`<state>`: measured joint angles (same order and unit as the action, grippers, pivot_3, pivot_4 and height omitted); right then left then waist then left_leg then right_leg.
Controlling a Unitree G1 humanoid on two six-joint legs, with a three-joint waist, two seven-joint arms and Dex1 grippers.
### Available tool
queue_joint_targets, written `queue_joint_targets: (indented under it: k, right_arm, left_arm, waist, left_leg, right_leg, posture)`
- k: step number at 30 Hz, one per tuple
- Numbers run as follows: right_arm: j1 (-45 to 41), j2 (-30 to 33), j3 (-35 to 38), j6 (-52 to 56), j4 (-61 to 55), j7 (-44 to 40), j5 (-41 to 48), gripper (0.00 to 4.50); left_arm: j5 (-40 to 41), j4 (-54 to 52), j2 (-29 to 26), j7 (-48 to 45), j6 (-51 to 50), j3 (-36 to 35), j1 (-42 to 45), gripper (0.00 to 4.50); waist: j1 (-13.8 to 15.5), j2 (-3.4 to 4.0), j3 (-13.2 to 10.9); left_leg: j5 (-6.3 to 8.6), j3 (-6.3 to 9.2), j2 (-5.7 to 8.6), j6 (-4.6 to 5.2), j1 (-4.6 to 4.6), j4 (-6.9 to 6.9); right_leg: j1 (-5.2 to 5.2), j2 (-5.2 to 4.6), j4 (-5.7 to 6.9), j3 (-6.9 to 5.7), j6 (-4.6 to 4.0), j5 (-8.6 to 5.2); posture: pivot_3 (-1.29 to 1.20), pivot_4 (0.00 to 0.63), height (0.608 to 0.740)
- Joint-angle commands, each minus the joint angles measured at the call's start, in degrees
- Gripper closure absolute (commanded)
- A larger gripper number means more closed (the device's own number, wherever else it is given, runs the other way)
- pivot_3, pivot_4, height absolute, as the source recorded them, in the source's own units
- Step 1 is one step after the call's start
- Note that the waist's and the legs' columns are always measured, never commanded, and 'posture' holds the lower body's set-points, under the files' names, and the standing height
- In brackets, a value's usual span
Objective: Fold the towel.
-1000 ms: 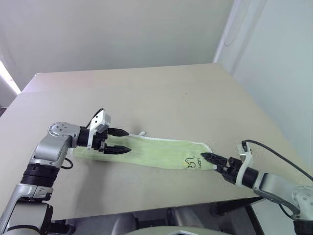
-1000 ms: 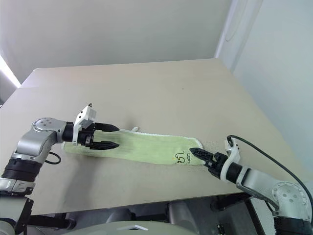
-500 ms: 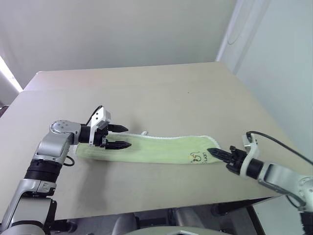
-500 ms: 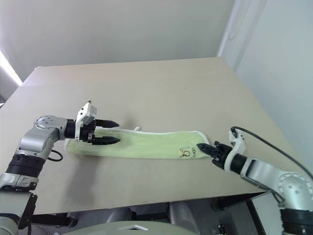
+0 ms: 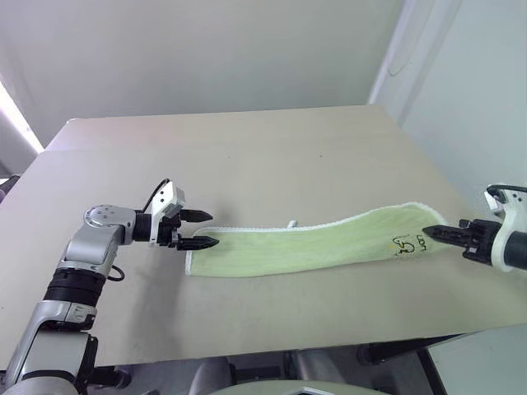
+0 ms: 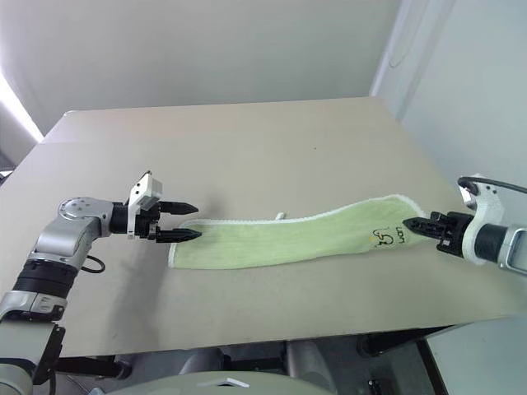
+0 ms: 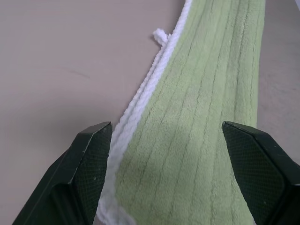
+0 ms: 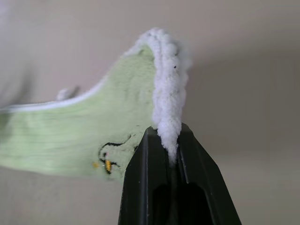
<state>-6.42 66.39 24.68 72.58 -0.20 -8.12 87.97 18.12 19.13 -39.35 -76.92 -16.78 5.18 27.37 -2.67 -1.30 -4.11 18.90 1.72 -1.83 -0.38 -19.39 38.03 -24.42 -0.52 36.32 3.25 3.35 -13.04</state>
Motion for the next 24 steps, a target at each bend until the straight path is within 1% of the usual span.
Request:
queue_joint_targets:
  k: [1,5,8,11,15,20,24]
  right_arm:
    - [-5.5,-1.8,-4.1,1.2,-8.1,3.2,5.4,4.48]
    - [-10.0,-4.5,-11.4,-0.4,-14.6,9.3,12.6,4.48]
    - [-10.4,-6.5,-16.5,-1.7,-16.6,12.6,15.3,4.48]
    - [-9.2,-8.7,-20.8,-1.9,-18.3,14.0,13.7,4.48]
    - [-10.1,-13.5,-24.8,-3.5,-15.1,17.7,11.1,4.48]
    - [-12.9,-19.9,-26.9,-5.3,-12.6,21.3,9.5,4.48]
    - [-14.9,-23.3,-28.2,-5.2,-11.8,23.7,9.4,4.48]
  left_arm:
    - [0.1,-0.1,0.1,0.7,1.4,-1.5,0.6,0.53]
    - [0.0,-0.5,0.0,0.8,1.7,-1.4,0.1,0.53]
    - [0.1,-0.7,0.0,0.9,1.6,-1.4,0.0,0.53]
    - [0.0,-0.4,0.1,1.4,1.8,-1.5,0.2,0.53]
    - [0.0,-1.1,0.2,1.7,1.5,-1.3,-0.2,0.53]
    - [-0.1,-1.3,0.1,1.9,1.3,-1.2,-0.4,0.53]
    - [-0.1,-1.5,-0.1,1.9,1.3,-1.2,-0.6,0.53]
  waist:
    - [0.0,0.01,0.0]
    - [0.2,0.0,0.0]
    - [0.4,-0.01,0.0]
    - [0.4,-0.01,0.0]
    - [0.4,-0.01,0.0]
    - [0.1,0.0,0.0]
    - [0.2,0.0,0.0]
  left_leg:
    - [0.0,0.01,0.0,0.0,0.01,0.0]
    - [0.0,0.04,-0.01,0.0,-0.02,0.0]
    - [0.0,0.04,0.0,0.0,-0.04,0.01]
    - [0.0,0.02,0.0,0.0,-0.1,0.05]
    - [0.01,0.02,0.0,0.01,-0.1,0.05]
    - [0.0,0.02,-0.01,0.02,-0.09,0.07]
    - [0.0,0.03,-0.02,0.02,-0.08,0.07]
  right_leg:
    - [0.0,0.01,0.01,0.0,-0.01,0.0]
    - [0.0,0.01,0.0,-0.01,-0.02,0.01]
    - [-0.01,-0.03,-0.12,-0.02,0.01,0.03]
    - [-0.03,-0.05,-0.22,0.0,0.05,0.07]
    - [-0.03,-0.04,-0.2,0.0,0.05,0.07]
    - [-0.02,0.0,-0.1,0.01,0.01,0.1]
    - [-0.02,0.02,-0.04,0.01,0.0,0.1]
  posture:
    - [0.0,0.0,0.712]
    - [0.0,0.0,0.712]
    - [0.0,0.0,0.712]
    - [0.0,0.0,0.712]
    - [0.0,0.0,0.712]
    - [0.0,0.0,0.712]
    - [0.0,0.0,0.712]
